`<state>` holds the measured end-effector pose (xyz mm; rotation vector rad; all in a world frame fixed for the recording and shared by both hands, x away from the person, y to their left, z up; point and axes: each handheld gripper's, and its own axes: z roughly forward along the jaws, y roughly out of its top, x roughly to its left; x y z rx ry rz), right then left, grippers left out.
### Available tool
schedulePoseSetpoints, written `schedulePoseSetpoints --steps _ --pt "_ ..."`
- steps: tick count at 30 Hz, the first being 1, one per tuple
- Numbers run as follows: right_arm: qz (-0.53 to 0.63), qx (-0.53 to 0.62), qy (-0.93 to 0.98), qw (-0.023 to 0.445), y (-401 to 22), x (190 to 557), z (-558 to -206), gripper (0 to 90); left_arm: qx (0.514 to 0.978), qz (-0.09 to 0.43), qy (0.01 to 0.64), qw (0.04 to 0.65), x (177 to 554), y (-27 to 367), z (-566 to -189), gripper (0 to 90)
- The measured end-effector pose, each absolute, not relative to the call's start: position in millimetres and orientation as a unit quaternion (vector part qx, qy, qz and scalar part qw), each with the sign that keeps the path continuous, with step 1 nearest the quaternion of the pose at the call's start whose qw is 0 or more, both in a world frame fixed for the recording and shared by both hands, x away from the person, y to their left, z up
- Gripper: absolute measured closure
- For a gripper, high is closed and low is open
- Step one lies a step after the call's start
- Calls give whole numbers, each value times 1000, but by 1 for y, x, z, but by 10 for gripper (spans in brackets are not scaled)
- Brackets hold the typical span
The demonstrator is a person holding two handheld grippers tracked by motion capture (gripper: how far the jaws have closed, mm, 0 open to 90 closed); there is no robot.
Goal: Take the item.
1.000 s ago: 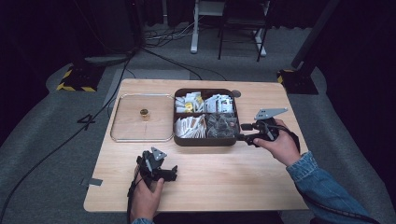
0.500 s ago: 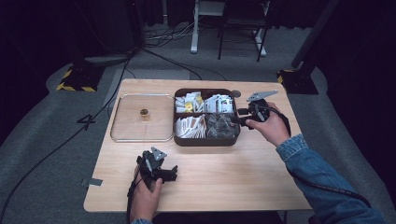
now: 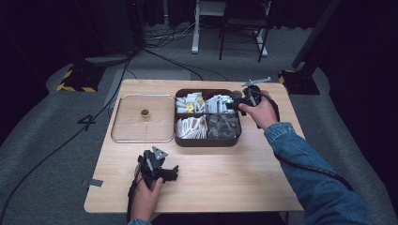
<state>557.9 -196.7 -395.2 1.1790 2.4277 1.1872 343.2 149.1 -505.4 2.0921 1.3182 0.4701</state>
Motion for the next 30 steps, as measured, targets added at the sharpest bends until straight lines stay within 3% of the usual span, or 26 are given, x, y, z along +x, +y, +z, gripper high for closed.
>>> schedulePoseSetpoints --steps 10,21,30 --pt "396 436 806 57 -185 583 -417 490 790 178 498 309 344 149 -506 0" --pt "381 439 812 55 -164 590 -436 515 791 178 498 309 344 149 -506 0" --pt "395 427 810 65 -150 587 -429 532 790 178 498 309 344 149 -506 0"
